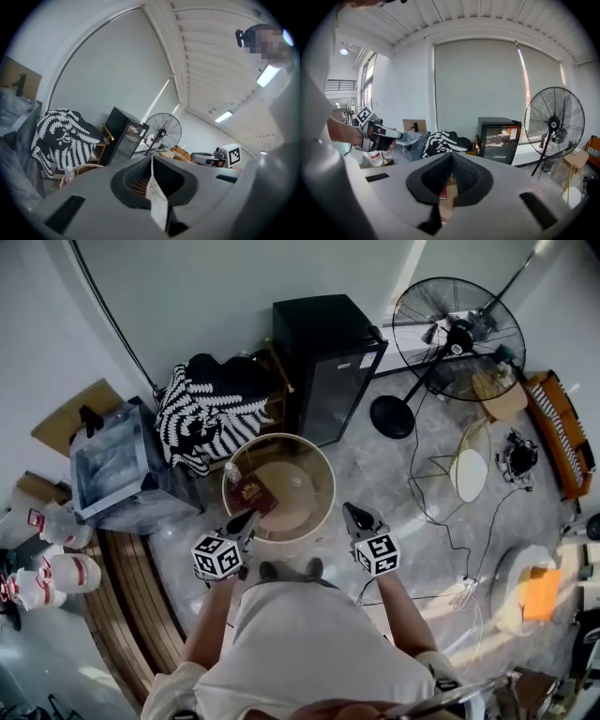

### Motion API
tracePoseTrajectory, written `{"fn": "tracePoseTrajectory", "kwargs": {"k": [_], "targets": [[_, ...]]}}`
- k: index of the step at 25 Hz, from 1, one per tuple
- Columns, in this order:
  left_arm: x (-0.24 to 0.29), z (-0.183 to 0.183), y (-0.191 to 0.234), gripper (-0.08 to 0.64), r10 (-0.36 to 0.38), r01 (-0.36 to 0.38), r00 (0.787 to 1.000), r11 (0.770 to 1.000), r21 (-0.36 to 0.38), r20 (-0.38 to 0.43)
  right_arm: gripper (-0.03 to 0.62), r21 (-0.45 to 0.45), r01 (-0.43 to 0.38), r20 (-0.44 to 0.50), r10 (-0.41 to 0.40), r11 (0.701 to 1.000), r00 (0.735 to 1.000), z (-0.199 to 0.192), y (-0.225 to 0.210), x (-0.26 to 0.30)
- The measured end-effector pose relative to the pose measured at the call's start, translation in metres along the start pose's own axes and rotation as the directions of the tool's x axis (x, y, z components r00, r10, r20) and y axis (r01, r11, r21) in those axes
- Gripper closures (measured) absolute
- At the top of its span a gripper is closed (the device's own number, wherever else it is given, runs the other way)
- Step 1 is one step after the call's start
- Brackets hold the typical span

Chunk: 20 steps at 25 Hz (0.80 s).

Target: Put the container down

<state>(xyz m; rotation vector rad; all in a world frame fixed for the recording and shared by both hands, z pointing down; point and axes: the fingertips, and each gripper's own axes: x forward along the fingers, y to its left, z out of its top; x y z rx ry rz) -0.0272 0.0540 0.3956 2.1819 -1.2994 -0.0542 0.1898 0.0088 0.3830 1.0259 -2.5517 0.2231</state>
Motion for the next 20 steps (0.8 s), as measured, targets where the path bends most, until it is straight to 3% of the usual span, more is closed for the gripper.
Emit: {"fn": "tracePoseTrajectory", "kwargs": {"k": [20], "targets": [[0.007, 0.003, -0.005, 0.54, 0.025, -0.025, 0.999, 1.0, -0.01, 0.032, 0.597, -0.012, 0.002, 0.028, -0.002, 1.0, 1.0, 0.011, -0.019, -0.002]]}}
